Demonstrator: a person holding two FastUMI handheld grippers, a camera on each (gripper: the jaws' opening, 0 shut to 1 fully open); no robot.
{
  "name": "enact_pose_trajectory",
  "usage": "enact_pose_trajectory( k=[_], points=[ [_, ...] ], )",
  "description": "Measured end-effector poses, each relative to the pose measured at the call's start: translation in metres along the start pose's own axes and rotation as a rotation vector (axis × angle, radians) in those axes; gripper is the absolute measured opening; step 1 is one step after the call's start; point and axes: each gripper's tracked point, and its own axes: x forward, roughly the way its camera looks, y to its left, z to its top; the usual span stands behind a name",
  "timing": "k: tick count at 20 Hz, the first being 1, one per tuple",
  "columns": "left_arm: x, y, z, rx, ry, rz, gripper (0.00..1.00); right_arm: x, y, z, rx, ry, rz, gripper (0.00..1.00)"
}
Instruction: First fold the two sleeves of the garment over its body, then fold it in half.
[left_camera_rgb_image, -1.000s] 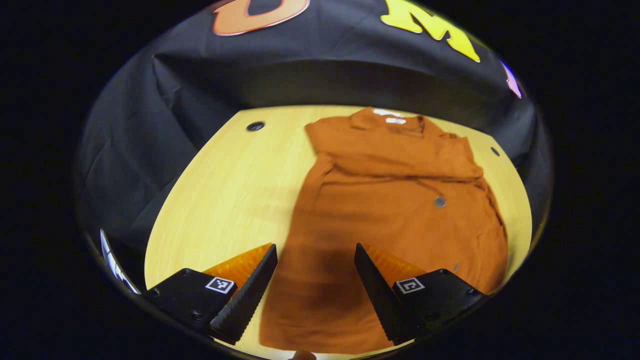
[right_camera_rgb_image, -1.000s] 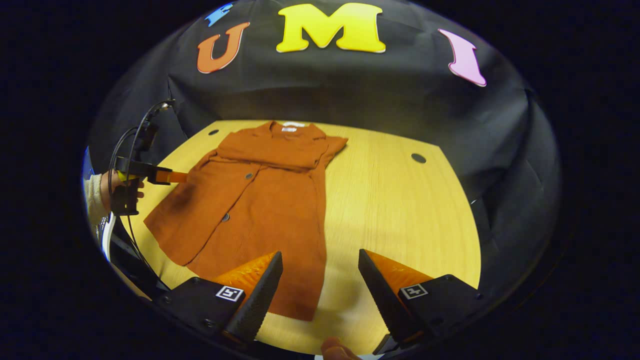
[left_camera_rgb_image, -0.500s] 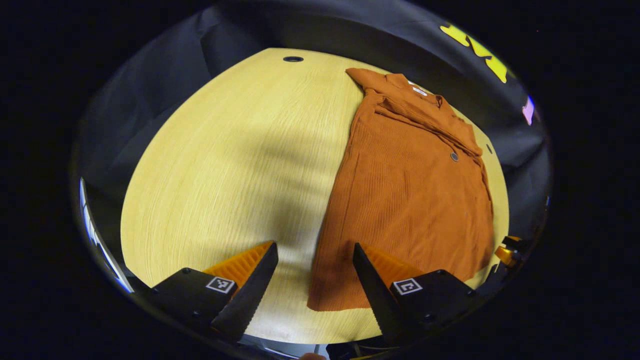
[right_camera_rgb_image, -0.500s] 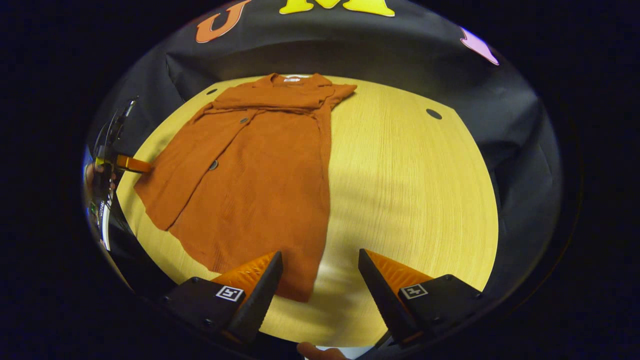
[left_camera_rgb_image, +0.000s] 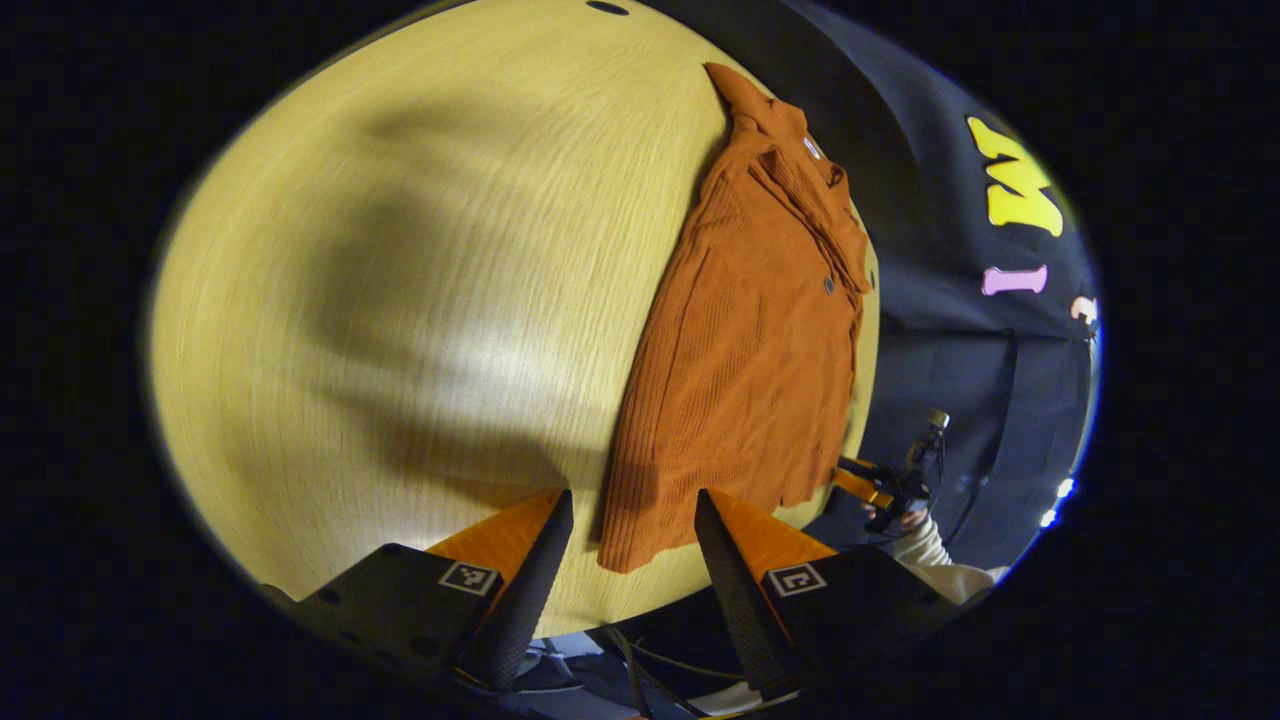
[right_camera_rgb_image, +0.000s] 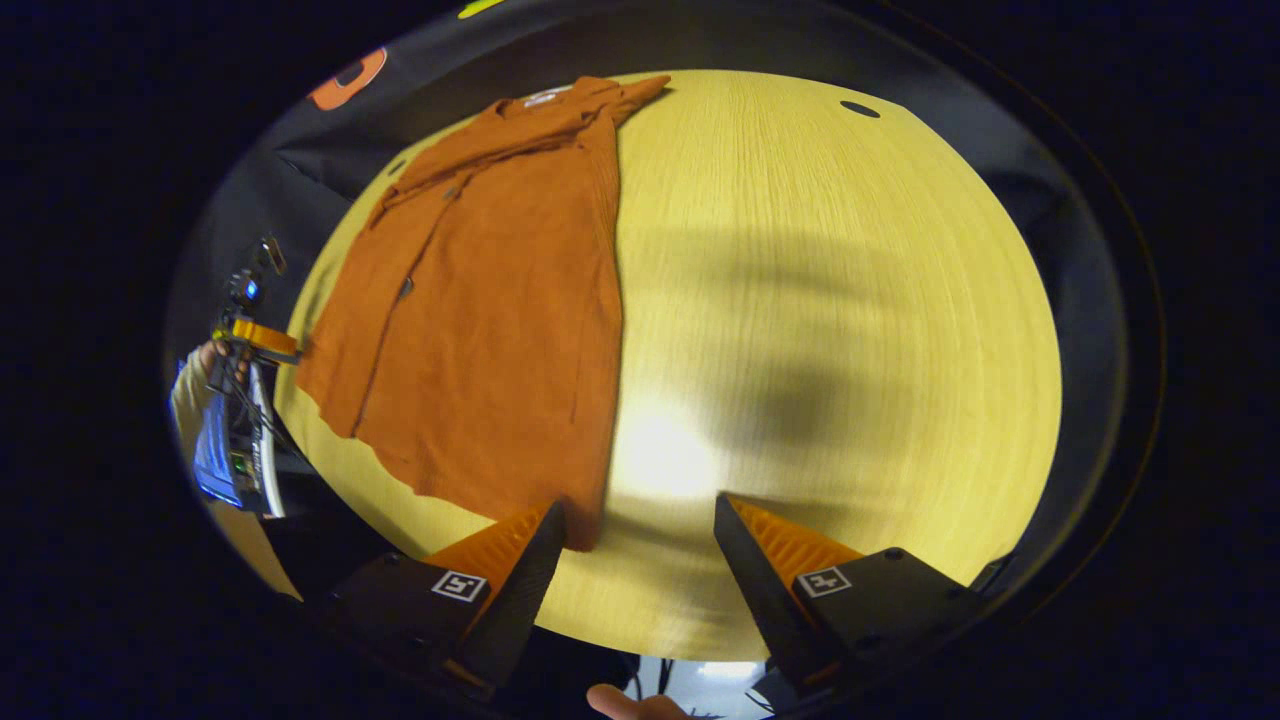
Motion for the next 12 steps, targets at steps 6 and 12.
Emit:
enact_pose_trajectory(
  k=[6, 12],
  points=[
    [0.008, -0.072, -0.06, 0.119, 0.08, -0.092, 0.8, -0.001, 0.016, 0.003, 0.208, 0.197, 0.25, 0.95],
    [0.012, -0.098, -0.079, 0.083, 0.108, -0.127, 0.63, 0.005, 0.043, 0.004, 0.198, 0.225, 0.383, 0.94]
  ],
)
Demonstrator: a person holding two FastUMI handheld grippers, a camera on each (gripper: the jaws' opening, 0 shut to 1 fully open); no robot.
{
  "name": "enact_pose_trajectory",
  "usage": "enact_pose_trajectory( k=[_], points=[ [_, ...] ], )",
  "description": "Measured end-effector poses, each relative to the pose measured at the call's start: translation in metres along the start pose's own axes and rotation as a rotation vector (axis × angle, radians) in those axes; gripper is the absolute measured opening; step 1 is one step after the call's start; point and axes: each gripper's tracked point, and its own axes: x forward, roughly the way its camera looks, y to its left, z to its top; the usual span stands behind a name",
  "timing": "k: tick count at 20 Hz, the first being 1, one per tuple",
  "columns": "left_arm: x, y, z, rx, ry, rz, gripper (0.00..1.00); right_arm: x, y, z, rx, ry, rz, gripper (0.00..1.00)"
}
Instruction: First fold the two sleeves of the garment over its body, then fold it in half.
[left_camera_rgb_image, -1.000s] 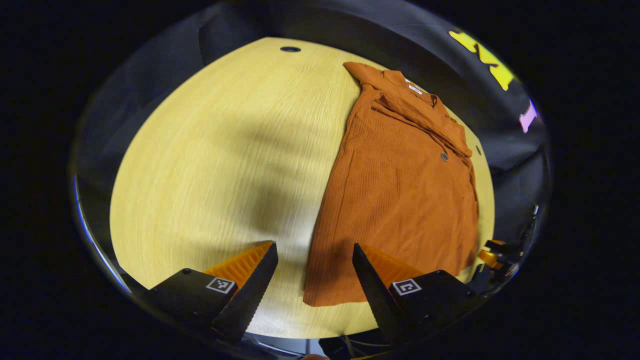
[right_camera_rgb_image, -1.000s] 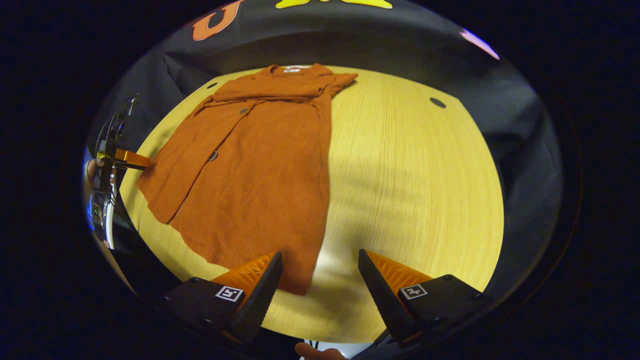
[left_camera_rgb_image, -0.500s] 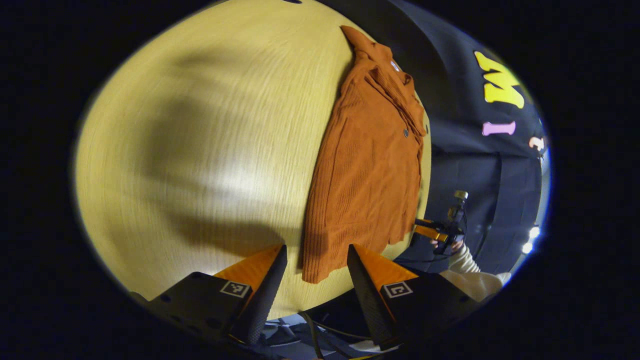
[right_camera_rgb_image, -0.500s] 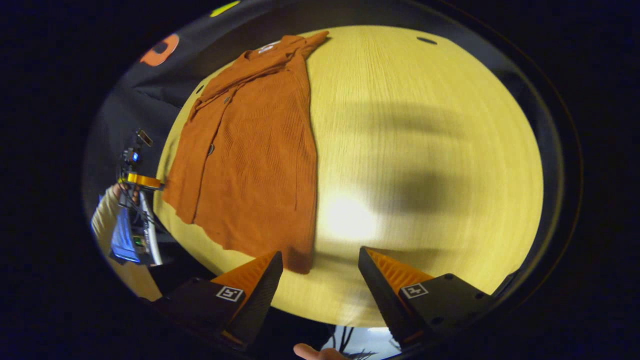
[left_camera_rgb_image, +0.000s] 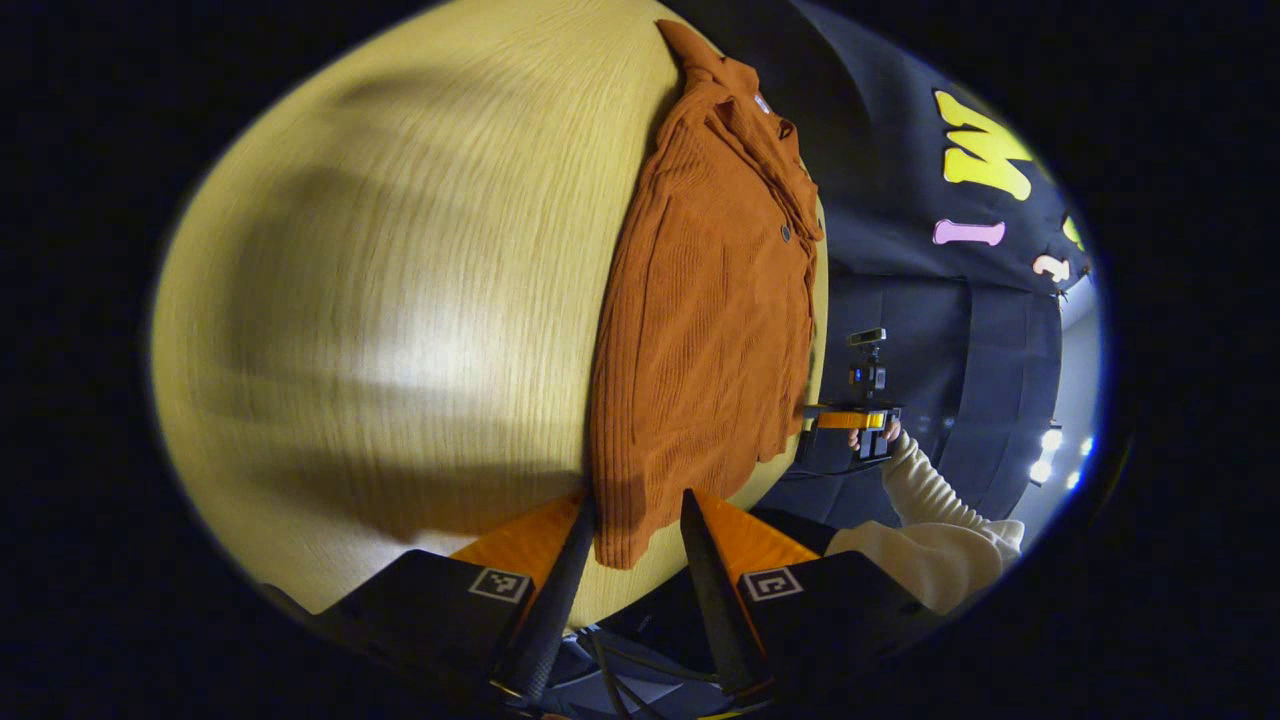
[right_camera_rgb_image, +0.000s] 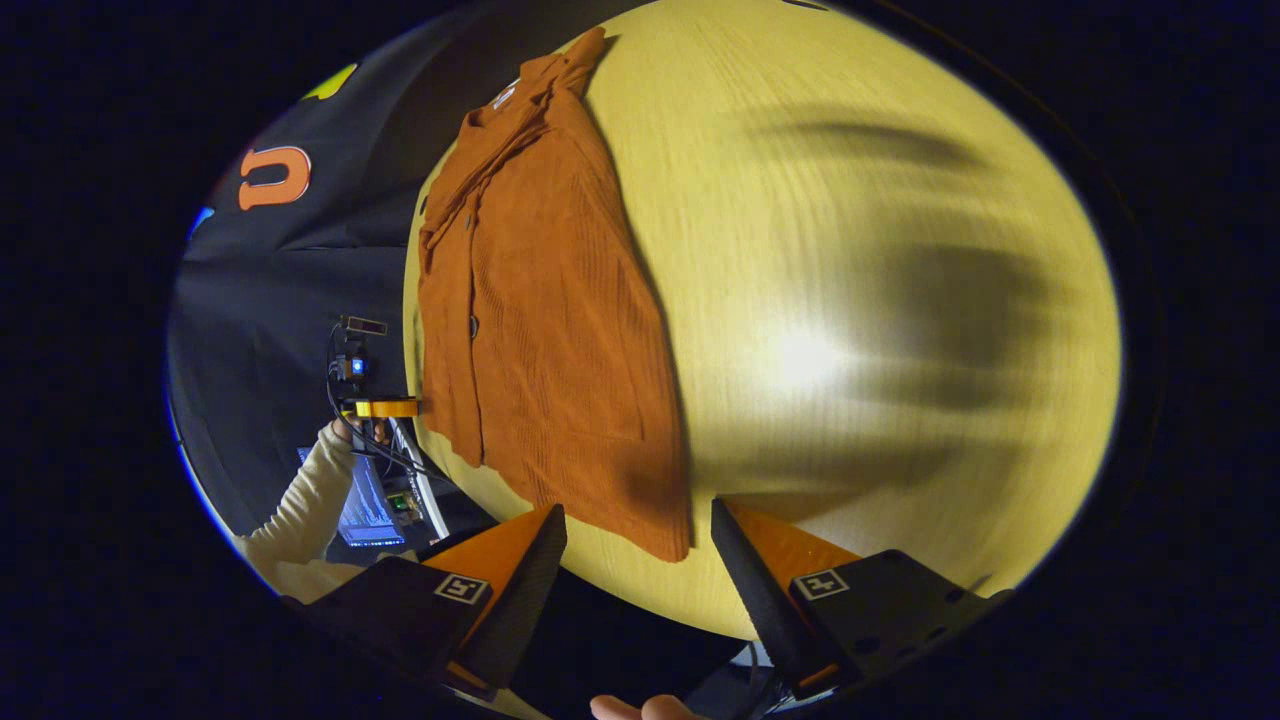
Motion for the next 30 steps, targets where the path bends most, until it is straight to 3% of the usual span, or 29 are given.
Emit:
enact_pose_trajectory(
  k=[3, 6, 9, 10, 13, 15, 16, 17, 19, 20, 21, 22, 24, 27, 28, 30],
  points=[
    [-0.002, 0.001, 0.013, 0.001, 0.006, 0.019, 0.66, 0.017, 0.019, -0.005, 0.016, 0.042, 0.069, 0.93],
    [-0.01, -0.009, 0.013, 0.003, 0.005, 0.033, 0.63, 0.03, 0.03, -0.001, 0.091, 0.055, 0.13, 0.84],
    [-0.009, -0.02, 0.011, 0.029, 0.003, 0.039, 0.63, 0.039, 0.034, -0.003, 0.124, 0.07, 0.146, 0.77],
    [-0.005, -0.024, 0.011, 0.044, 0.003, 0.044, 0.63, 0.042, 0.036, 0.0, 0.127, 0.072, 0.148, 0.7],
    [-0.001, -0.024, 0.015, 0.03, -0.006, 0.068, 0.65, 0.044, 0.038, 0.003, 0.137, 0.064, 0.149, 0.7],
    [-0.001, -0.024, 0.015, 0.03, -0.017, 0.094, 0.54, 0.05, 0.028, 0.001, 0.129, 0.062, 0.094, 0.67],
    [0.001, -0.024, 0.015, 0.032, -0.02, 0.112, 0.49, 0.048, 0.024, 0.002, 0.124, 0.061, 0.087, 0.49],
    [0.004, -0.023, 0.015, 0.037, -0.019, 0.133, 0.46, 0.046, 0.024, 0.005, 0.126, 0.058, 0.087, 0.37],
    [0.008, -0.019, 0.014, 0.038, -0.017, 0.175, 0.31, 0.048, 0.025, 0.006, 0.127, 0.049, 0.088, 0.34],
    [0.008, -0.02, 0.015, 0.027, -0.024, 0.188, 0.19, 0.051, 0.017, 0.006, 0.108, 0.043, 0.047, 0.36],
    [0.011, -0.023, 0.015, 0.018, -0.033, 0.199, 0.16, 0.05, 0.016, 0.008, 0.107, 0.035, 0.048, 0.35],
    [0.014, -0.023, 0.017, 0.009, -0.046, 0.216, 0.14, 0.048, 0.015, 0.01, 0.103, 0.025, 0.046, 0.13],
    [0.017, -0.026, 0.017, -0.025, -0.066, 0.249, 0.11, 0.052, 0.018, 0.017, 0.082, 0.005, 0.041, 0.14],
    [0.022, -0.028, 0.021, 0.014, -0.123, 0.316, 0.04, 0.055, 0.018, 0.029, 0.039, -0.035, 0.023, 0.1],
    [0.025, -0.03, 0.018, 0.005, -0.13, 0.327, 0.03, 0.056, 0.021, 0.034, 0.051, -0.046, 0.014, 0.05],
    [0.03, -0.049, 0.013, -0.036, -0.123, 0.311, 0.03, 0.062, 0.02, 0.041, 0.077, -0.067, -0.03, 0.05]
  ],
)
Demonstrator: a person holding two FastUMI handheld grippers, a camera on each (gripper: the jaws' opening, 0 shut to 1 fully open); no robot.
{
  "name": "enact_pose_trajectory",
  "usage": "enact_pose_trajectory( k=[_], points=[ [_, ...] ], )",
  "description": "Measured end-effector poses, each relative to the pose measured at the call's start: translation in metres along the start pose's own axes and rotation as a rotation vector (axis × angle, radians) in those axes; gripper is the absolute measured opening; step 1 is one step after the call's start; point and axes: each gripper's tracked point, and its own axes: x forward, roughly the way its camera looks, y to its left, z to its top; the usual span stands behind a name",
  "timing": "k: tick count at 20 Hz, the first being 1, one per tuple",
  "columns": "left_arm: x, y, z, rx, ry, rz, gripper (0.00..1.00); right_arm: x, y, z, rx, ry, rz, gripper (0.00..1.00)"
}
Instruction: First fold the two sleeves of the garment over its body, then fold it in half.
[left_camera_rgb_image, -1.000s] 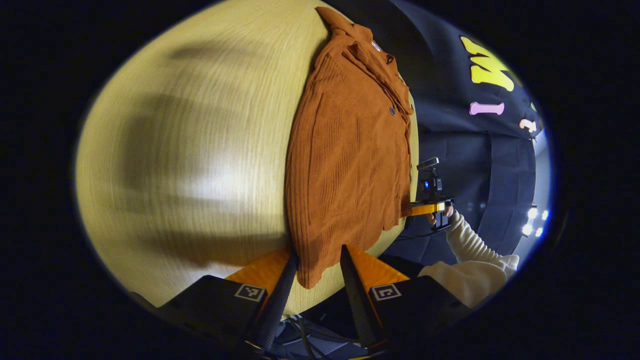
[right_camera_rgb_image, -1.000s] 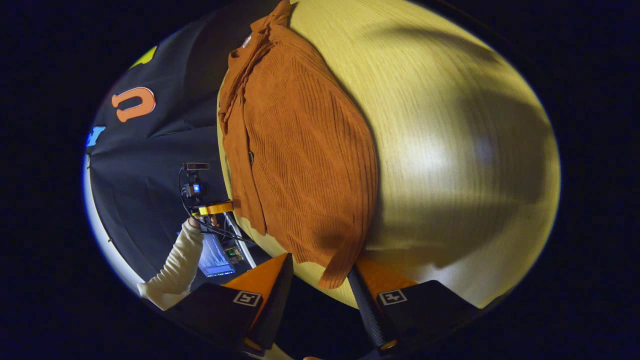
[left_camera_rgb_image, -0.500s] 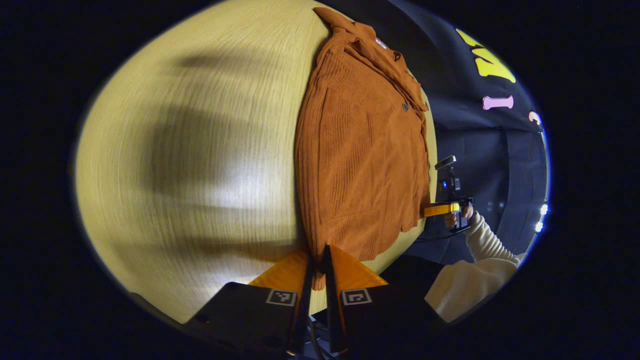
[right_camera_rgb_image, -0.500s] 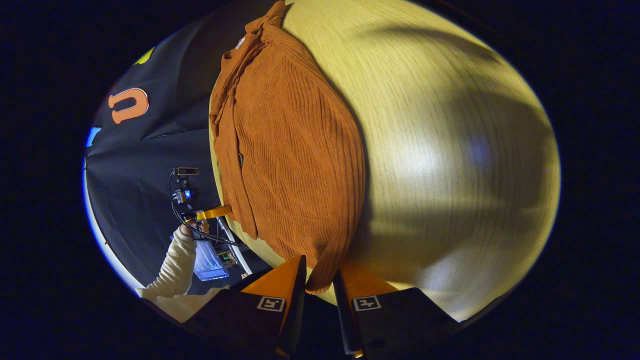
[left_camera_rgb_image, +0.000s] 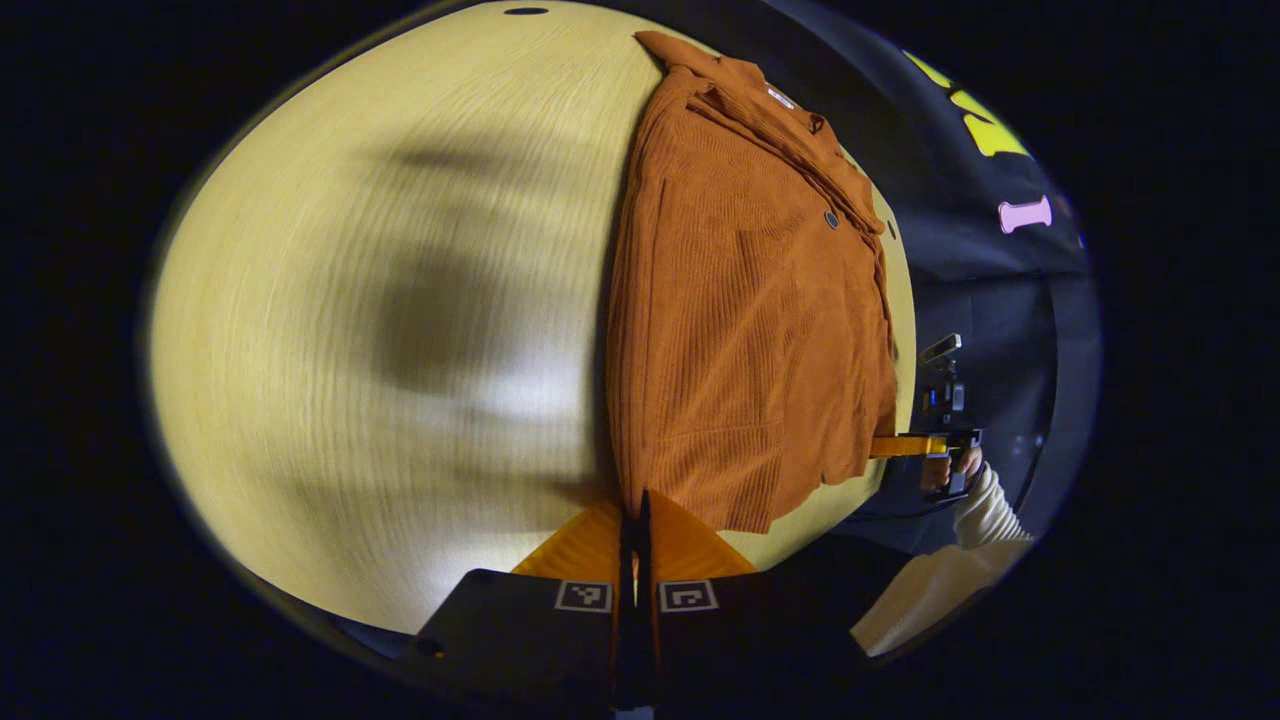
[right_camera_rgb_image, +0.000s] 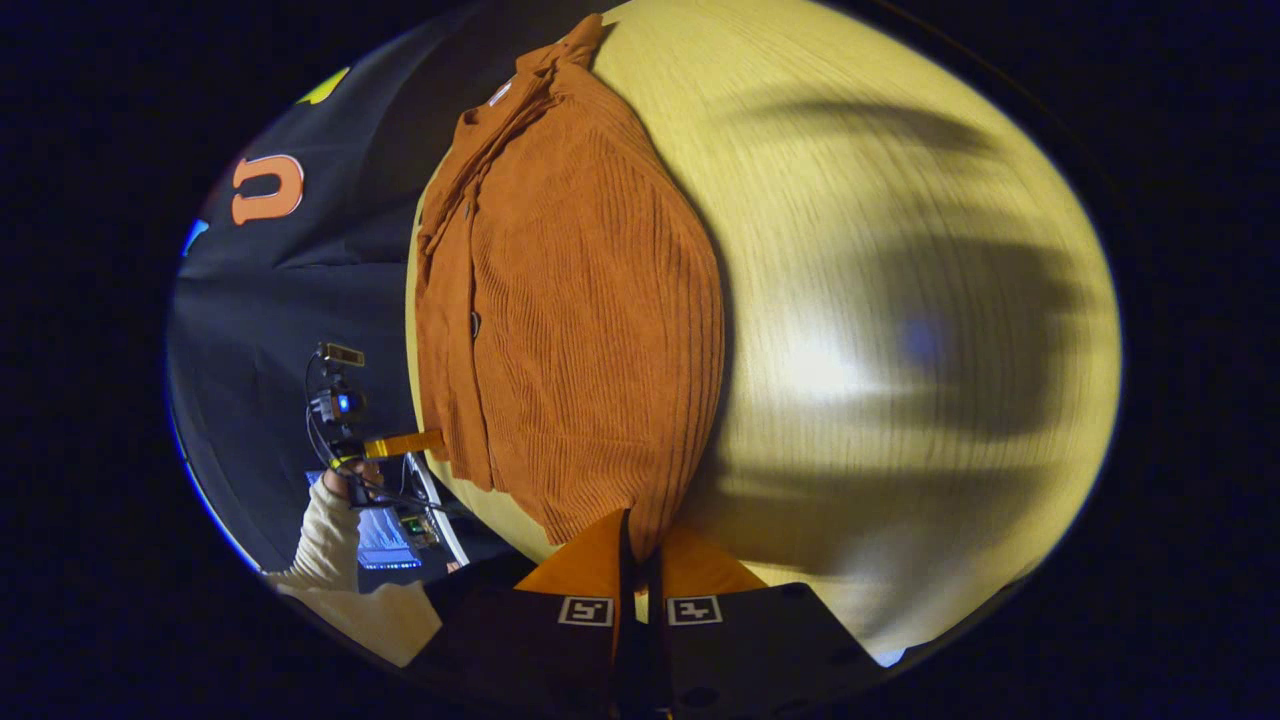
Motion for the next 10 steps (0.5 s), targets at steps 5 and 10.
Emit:
enact_pose_trajectory(
  k=[5, 10],
  points=[
    [-0.013, -0.037, 0.013, 0.008, -0.01, -0.031, 0.03, -0.039, 0.04, 0.019, 0.024, -0.079, 0.124, 0.01],
    [-0.044, -0.048, 0.033, 0.109, 0.018, 0.063, 0.03, -0.081, 0.079, 0.043, -0.032, -0.122, 0.208, 0.0]
  ],
)
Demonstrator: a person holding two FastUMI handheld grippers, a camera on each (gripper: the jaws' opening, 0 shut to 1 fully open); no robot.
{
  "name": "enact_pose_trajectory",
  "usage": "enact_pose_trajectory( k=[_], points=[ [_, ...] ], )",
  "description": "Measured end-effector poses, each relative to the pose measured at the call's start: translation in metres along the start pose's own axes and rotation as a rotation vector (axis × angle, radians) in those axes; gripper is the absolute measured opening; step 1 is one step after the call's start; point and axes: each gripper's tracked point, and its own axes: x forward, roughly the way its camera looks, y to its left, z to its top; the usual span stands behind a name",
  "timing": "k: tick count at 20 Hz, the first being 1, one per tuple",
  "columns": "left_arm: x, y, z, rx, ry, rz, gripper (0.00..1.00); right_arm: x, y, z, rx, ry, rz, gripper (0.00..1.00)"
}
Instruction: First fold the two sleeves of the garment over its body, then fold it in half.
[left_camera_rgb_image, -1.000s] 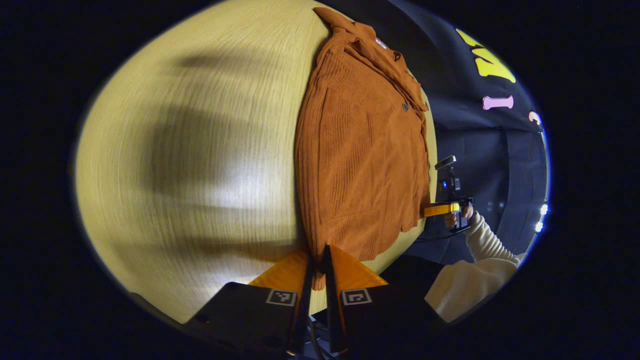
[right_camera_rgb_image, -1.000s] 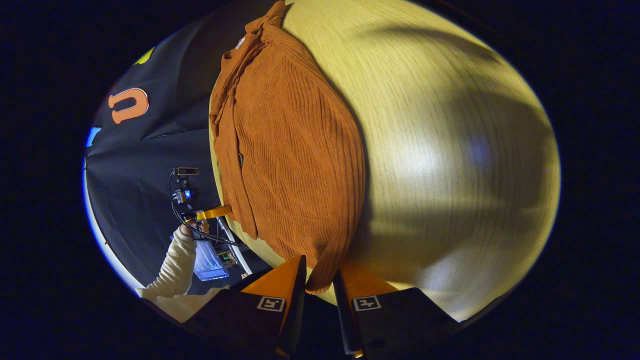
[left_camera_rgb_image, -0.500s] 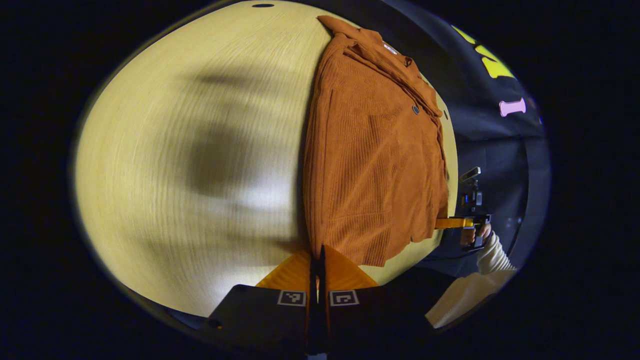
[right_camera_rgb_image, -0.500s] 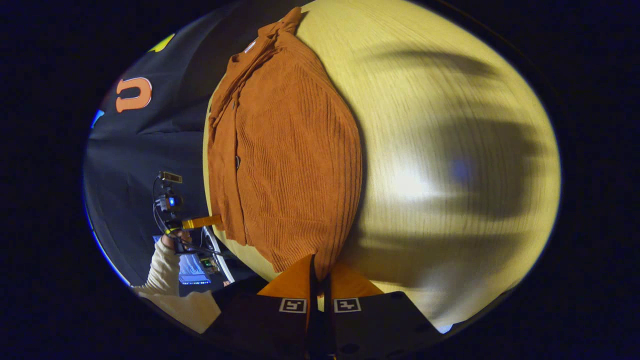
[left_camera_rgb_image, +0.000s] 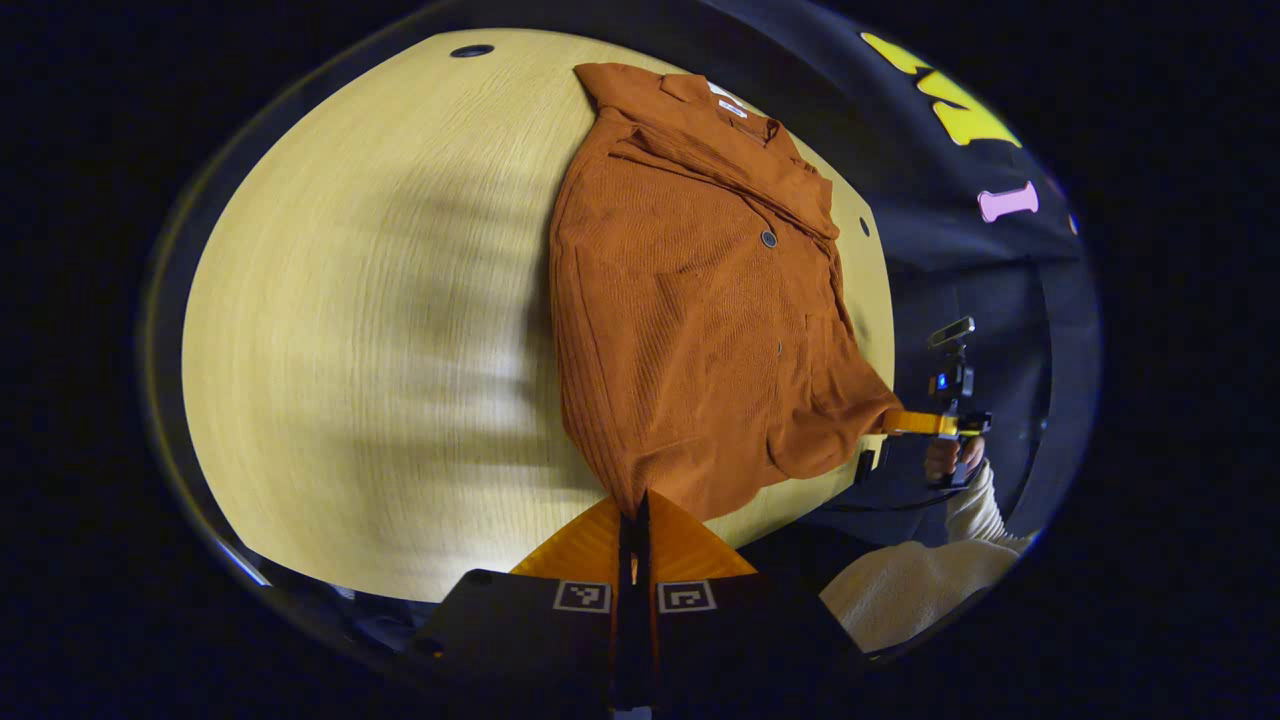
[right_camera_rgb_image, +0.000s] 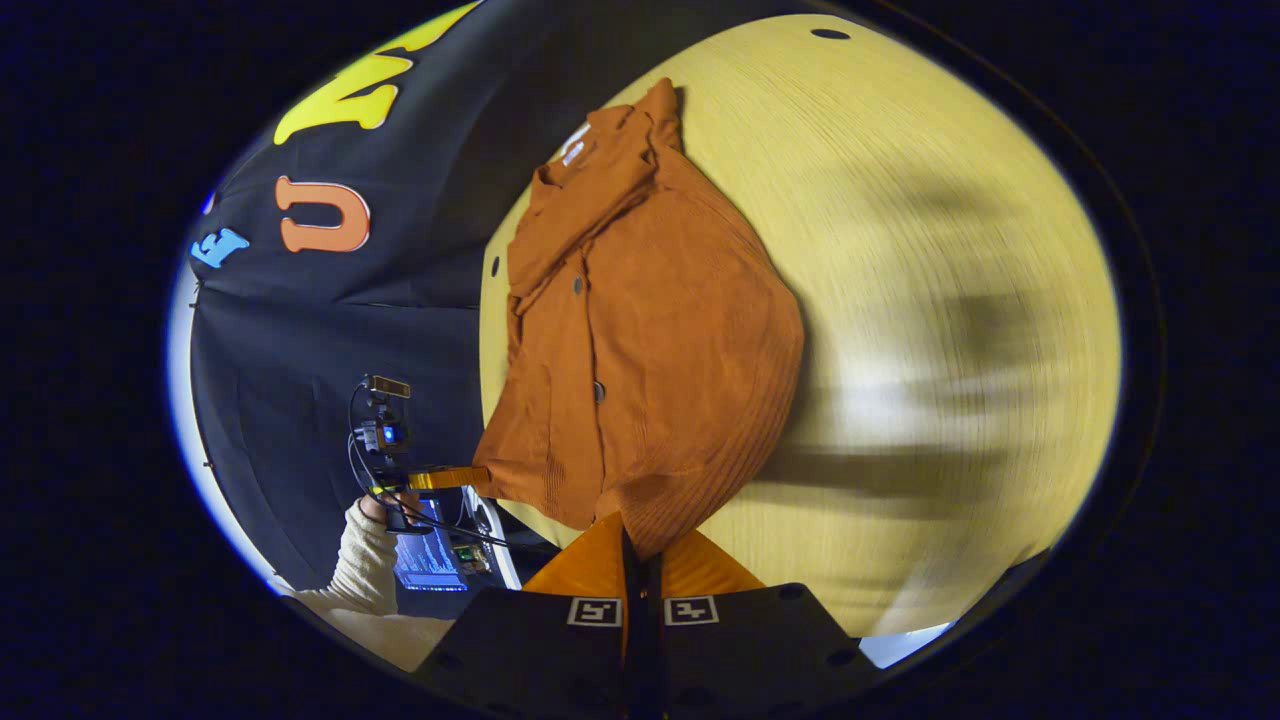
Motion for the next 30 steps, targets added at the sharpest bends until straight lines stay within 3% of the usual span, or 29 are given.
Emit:
enact_pose_trajectory(
  k=[2, 6, 10, 13, 16, 20, 26, 30],
  points=[
    [-0.011, -0.013, 0.014, 0.045, 0.009, -0.007, 0.03, -0.008, 0.022, 0.012, -0.007, -0.013, 0.042, 0.01],
    [-0.027, -0.048, 0.062, 0.104, -0.019, -0.086, 0.03, -0.022, 0.037, 0.035, -0.037, -0.03, 0.044, 0.01],
    [-0.038, -0.049, 0.106, 0.247, -0.077, -0.036, 0.03, -0.026, 0.066, 0.074, -0.061, -0.073, 0.04, 0.0],
    [-0.043, -0.053, 0.138, 0.291, -0.1, -0.023, 0.03, -0.026, 0.086, 0.108, -0.076, -0.111, 0.031, 0.0],
    [-0.047, -0.065, 0.175, 0.298, -0.131, -0.056, 0.03, -0.028, 0.104, 0.144, -0.105, -0.147, 0.022, 0.01],
    [-0.048, -0.059, 0.249, 0.306, -0.275, -0.06, 0.03, -0.017, 0.123, 0.198, -0.089, -0.191, 0.021, 0.0],
    [-0.029, -0.043, 0.323, 0.266, -0.384, -0.071, 0.03, 0.015, 0.112, 0.284, -0.045, -0.242, -0.019, 0.01],
    [-0.034, -0.053, 0.381, 0.099, -0.552, -0.25, 0.03, 0.028, 0.101, 0.355, 0.053, -0.362, 0.044, 0.01]
  ],
)
